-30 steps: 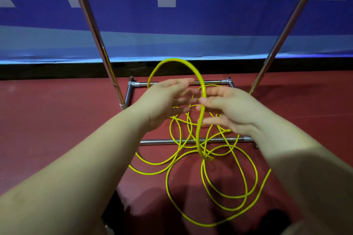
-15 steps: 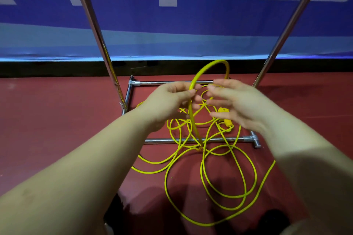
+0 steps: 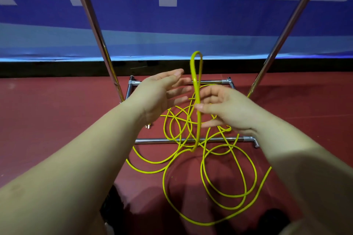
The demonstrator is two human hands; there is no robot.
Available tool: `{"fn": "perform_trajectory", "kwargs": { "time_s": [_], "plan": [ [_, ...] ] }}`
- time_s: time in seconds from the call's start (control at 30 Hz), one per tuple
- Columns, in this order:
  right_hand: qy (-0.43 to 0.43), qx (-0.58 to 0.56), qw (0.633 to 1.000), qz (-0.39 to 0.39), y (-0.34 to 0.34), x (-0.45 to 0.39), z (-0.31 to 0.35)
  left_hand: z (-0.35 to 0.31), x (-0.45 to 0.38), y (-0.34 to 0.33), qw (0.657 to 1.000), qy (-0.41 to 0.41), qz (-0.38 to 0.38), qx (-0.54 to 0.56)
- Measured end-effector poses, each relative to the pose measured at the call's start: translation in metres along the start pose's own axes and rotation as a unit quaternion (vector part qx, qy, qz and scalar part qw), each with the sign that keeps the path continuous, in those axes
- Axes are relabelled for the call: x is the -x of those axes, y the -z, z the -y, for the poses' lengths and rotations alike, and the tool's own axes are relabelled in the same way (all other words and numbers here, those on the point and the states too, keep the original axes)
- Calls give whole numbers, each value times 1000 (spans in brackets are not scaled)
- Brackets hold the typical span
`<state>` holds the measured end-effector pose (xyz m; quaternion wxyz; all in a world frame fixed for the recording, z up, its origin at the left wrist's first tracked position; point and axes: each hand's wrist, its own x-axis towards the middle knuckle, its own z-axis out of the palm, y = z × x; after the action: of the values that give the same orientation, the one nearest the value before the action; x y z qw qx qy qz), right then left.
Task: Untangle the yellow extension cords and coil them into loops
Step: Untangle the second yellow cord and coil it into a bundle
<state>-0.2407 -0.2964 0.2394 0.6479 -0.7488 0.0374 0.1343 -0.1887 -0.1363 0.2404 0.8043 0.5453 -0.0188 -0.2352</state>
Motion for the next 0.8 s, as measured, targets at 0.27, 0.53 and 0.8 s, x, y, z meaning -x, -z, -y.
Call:
{"fn": "perform_trajectory", "kwargs": {
  "time_s": [0.27,0.53,0.8],
  "plan": [
    [-9,-317,940,-124,22,-6,13,24,9,-10,963,83,126,-224],
    [-50,-223,966,-117,17,-4,8,18,7,-14,985,59,81,-140],
    [-138,-45,984,104,-9,6,-7,8,-1,-8,997,34,-35,59]
  ]
}}
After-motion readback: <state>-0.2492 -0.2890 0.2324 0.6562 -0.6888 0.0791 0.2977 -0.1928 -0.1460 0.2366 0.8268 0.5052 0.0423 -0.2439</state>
